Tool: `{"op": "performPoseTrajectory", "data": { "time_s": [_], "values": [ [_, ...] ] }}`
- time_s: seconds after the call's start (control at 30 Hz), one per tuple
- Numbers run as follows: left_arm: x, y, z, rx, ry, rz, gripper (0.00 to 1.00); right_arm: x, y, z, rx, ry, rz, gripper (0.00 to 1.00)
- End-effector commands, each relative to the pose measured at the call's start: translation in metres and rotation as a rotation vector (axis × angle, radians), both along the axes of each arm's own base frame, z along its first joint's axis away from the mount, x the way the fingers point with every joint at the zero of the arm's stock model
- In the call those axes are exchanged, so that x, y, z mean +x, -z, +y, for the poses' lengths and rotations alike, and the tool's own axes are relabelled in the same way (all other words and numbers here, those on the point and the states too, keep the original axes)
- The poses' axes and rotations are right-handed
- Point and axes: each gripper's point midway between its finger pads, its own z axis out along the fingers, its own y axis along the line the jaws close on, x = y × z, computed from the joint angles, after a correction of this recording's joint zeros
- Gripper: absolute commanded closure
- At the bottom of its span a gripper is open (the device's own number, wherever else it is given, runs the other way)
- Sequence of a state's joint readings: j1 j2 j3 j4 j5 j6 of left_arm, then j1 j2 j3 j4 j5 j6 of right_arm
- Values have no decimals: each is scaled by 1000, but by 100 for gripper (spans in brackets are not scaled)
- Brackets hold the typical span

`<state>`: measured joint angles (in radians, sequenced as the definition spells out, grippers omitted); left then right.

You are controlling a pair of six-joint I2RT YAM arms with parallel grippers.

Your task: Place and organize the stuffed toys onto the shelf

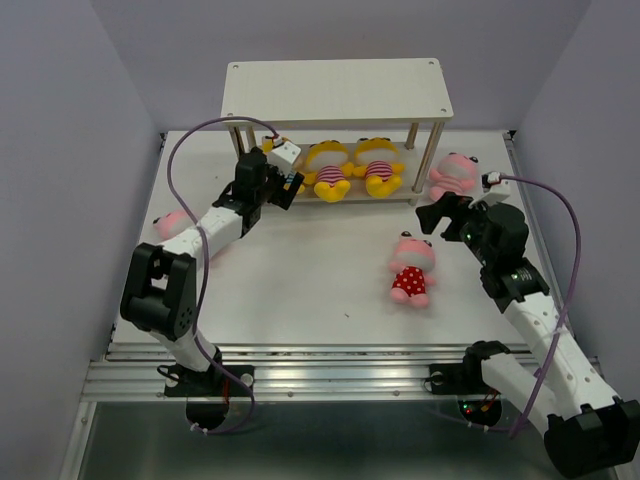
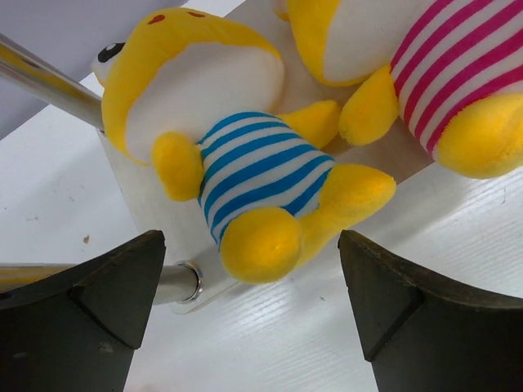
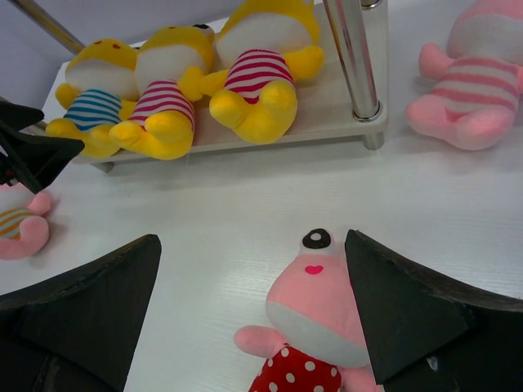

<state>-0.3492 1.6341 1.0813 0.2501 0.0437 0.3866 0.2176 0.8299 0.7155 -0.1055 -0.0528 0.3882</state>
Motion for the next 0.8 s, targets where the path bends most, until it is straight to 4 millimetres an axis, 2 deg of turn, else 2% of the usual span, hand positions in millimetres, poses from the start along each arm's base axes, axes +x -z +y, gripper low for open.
{"op": "performPoseTrajectory", "data": {
  "time_s": [0.0, 0.13, 0.23, 0.27, 0.3, 0.4, 0.57, 0.6, 0.63, 0.7, 0.73, 0.77],
  "values": [
    [-6, -42, 2, -65, -13, -83, 1, -5, -15, 6, 9, -31, -49, 0],
    [-19, -49, -1, -118, 2, -78, 1, -7, -10, 7, 15, -41, -32, 0],
    [-32, -66, -1, -185, -6, -91, 1, -11, -10, 9, 25, -52, -27, 0],
    [-34, -63, -2, -203, -10, -77, 1, -11, -10, 9, 26, -52, -27, 0],
    [-39, -73, -2, -229, -10, -89, 1, -13, -12, 9, 30, -51, -29, 0],
    [-52, -83, 6, -325, -85, -77, 1, -17, -9, 7, 35, -41, -11, 0],
    [-65, -80, 24, -492, -298, -3, 1, -26, -5, 7, 43, -47, 1, 0],
    [-69, -76, 20, -546, -309, 35, 1, -27, -4, 6, 43, -43, 6, 0],
    [-78, -71, 2, -570, -212, 94, 1, -27, -4, 5, 43, -42, 4, 0],
    [-87, -68, -13, -623, -149, 145, 1, -29, -3, 6, 46, -45, 8, 0],
    [-98, -63, -28, -643, -61, 194, 1, -30, -1, 6, 47, -45, 12, 0],
    [-103, -62, -35, -652, -17, 204, 1, -30, -1, 6, 52, -44, 11, 0]
  ]
}}
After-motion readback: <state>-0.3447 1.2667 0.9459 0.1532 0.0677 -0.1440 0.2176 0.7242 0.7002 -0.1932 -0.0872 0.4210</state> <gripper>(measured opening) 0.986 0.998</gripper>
